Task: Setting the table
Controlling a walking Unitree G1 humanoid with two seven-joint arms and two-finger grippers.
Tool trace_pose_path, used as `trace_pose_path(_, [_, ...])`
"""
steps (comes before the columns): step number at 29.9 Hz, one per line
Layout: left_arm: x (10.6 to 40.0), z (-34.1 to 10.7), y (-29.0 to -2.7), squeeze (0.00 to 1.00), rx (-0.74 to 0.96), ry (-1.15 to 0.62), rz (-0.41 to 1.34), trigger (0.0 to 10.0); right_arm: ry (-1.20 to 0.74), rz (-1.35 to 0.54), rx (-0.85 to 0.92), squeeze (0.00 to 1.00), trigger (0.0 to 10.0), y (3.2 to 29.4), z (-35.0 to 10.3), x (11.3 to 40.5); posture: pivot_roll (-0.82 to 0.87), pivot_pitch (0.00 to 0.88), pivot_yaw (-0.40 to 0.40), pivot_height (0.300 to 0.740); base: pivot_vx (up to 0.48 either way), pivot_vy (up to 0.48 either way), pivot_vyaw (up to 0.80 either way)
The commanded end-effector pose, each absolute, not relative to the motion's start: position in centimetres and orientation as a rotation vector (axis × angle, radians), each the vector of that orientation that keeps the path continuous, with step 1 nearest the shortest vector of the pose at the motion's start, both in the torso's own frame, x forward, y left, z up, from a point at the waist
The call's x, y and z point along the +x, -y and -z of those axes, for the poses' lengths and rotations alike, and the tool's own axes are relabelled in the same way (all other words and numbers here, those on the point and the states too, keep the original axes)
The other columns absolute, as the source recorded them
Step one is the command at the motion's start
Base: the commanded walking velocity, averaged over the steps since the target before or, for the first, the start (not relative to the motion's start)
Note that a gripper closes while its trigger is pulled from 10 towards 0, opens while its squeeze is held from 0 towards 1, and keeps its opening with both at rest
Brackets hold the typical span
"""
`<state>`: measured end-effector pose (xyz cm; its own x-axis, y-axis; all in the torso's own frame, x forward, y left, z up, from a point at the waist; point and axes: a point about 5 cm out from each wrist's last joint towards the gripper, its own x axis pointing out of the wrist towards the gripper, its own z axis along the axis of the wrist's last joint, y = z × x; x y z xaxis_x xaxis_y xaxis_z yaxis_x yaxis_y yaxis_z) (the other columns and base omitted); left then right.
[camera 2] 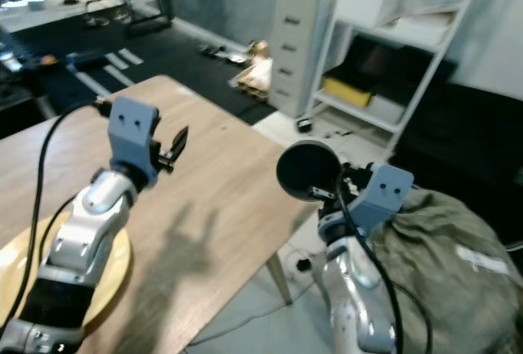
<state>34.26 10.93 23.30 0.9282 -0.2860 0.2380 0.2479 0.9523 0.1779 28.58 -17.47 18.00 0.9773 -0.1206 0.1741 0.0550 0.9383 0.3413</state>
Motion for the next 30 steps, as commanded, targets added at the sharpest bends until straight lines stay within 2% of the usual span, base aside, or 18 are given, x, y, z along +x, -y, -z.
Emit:
trace_pose_path(1, [34.28, -22.35, -11.0, 0.0, 0.151, 0.231, 0.283, 10.0, 0.187, 0.089, 0.34, 0.0, 10.0, 17.32, -17.73, 28.42, -0.13, 0.0, 0.119, 0.74, 0.0, 0.0, -0.8])
trace_pose_path(30, [33.94, -21.51, -10.68, 0.0, 0.146, 0.217, 0.294, 10.0, 0.18, 0.07, 0.313, 0.0, 10.0, 17.03, -17.66, 28.48, -0.13, 0.0, 0.108, 0.74, 0.0, 0.0, -0.8])
